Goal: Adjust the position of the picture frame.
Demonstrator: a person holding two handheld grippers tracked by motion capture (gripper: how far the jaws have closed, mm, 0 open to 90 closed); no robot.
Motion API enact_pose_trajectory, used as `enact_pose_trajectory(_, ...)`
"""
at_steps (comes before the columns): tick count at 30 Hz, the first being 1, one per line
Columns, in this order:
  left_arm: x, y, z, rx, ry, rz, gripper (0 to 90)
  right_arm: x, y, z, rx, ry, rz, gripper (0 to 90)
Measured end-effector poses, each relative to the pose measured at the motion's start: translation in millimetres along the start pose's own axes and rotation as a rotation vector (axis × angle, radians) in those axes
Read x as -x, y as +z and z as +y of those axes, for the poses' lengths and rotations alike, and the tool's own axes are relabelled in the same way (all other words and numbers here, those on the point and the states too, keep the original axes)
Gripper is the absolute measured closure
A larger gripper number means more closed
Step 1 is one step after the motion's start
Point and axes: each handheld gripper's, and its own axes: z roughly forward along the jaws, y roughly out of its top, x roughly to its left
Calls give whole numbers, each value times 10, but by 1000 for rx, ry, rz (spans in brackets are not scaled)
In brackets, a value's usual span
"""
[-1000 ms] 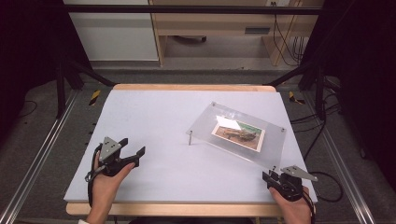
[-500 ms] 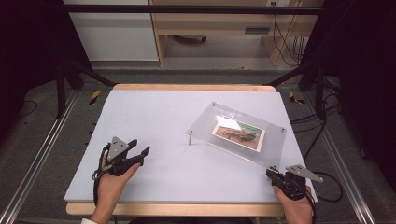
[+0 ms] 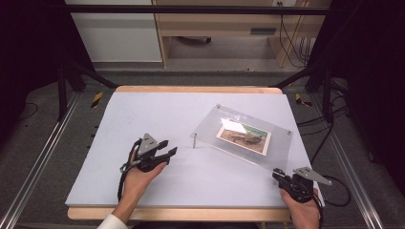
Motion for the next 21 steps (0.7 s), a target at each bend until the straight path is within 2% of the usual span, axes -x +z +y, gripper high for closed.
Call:
enact_pose_trajectory(3,23,212,52,-29,16,-15,521,11,-6,12,4,3,8,846)
enact_pose_trajectory(7,-12,435,59,-57,-11,-14,473,7,-11,20,4,1,18,845)
enact_pose_trajectory(11,-4,542,45,-59,-19,-22,430,4,-12,21,2,2,24,844)
enact_pose_trajectory(14,10,607,49,-66,-19,-29,434,4,-12,21,2,7,25,844)
enact_pose_trajectory(16,10,646,73,-53,-54,-52,448,3,-13,23,4,9,27,844)
enact_pose_trajectory(18,24,687,106,-45,-68,-63,480,0,-14,23,2,8,28,844)
enact_pose_trajectory(21,49,758,144,-60,-30,-52,523,2,-15,26,6,13,31,843)
